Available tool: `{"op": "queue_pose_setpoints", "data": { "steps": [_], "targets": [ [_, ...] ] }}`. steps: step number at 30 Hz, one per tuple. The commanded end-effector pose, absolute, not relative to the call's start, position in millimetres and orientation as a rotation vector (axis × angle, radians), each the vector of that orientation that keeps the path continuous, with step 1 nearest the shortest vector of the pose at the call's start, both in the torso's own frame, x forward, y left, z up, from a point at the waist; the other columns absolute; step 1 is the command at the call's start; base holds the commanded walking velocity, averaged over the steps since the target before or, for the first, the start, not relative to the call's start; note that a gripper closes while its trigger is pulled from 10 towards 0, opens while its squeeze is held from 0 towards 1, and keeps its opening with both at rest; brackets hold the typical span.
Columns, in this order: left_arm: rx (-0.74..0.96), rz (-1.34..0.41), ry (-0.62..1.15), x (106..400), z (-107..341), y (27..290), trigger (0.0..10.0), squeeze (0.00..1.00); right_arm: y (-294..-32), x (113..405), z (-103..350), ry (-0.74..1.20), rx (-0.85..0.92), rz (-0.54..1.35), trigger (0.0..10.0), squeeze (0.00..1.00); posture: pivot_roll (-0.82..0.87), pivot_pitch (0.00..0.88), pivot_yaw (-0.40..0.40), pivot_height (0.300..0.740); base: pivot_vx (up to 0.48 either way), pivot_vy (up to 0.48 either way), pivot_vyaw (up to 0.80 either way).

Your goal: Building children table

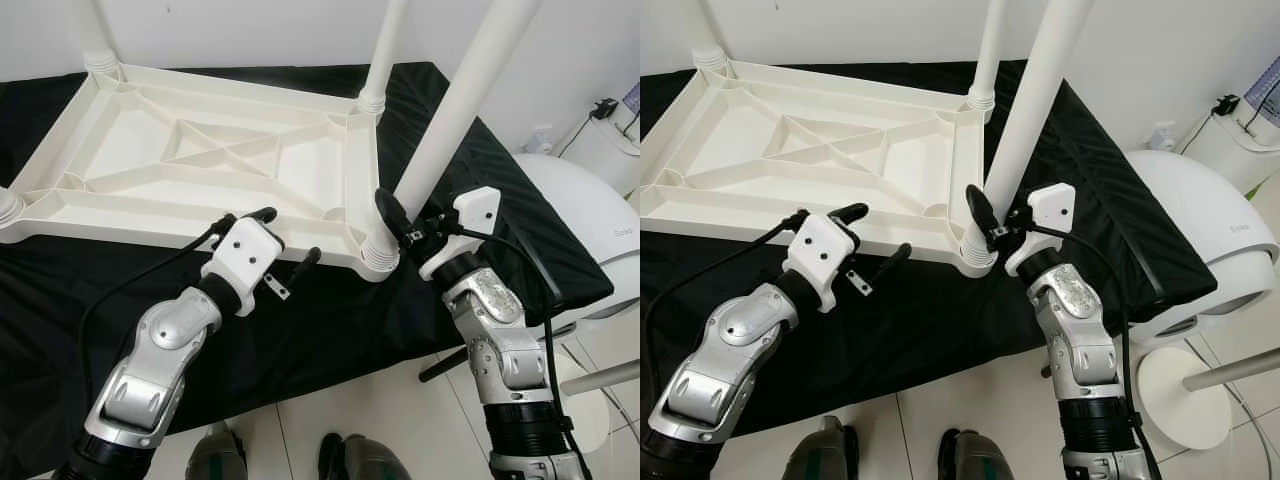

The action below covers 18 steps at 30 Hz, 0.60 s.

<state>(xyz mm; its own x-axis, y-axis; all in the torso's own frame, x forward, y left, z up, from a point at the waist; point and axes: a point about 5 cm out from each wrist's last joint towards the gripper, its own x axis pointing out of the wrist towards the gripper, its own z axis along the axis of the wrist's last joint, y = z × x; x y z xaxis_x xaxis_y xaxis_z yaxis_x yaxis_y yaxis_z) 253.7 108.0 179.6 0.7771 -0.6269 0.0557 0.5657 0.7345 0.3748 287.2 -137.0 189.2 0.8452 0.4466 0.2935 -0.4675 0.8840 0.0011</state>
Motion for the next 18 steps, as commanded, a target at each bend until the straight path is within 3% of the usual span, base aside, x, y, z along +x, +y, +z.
{"op": "queue_pose_setpoints", "data": {
  "steps": [1,18],
  "targets": [
    [0.352,-0.690,-0.175,252.1,178.0,104.8,10.0,0.00,-141.6,285.9,180.3,-0.248,0.069,0.466,10.0,0.00,0.05,0.100,-0.093,0.740,0.000,0.000,0.00],
    [0.349,-0.685,-0.178,252.4,179.0,103.9,10.0,0.00,-147.1,289.9,178.7,-0.225,-0.003,0.488,10.0,0.00,0.06,0.104,-0.096,0.740,0.000,0.000,0.00]
  ]
}}
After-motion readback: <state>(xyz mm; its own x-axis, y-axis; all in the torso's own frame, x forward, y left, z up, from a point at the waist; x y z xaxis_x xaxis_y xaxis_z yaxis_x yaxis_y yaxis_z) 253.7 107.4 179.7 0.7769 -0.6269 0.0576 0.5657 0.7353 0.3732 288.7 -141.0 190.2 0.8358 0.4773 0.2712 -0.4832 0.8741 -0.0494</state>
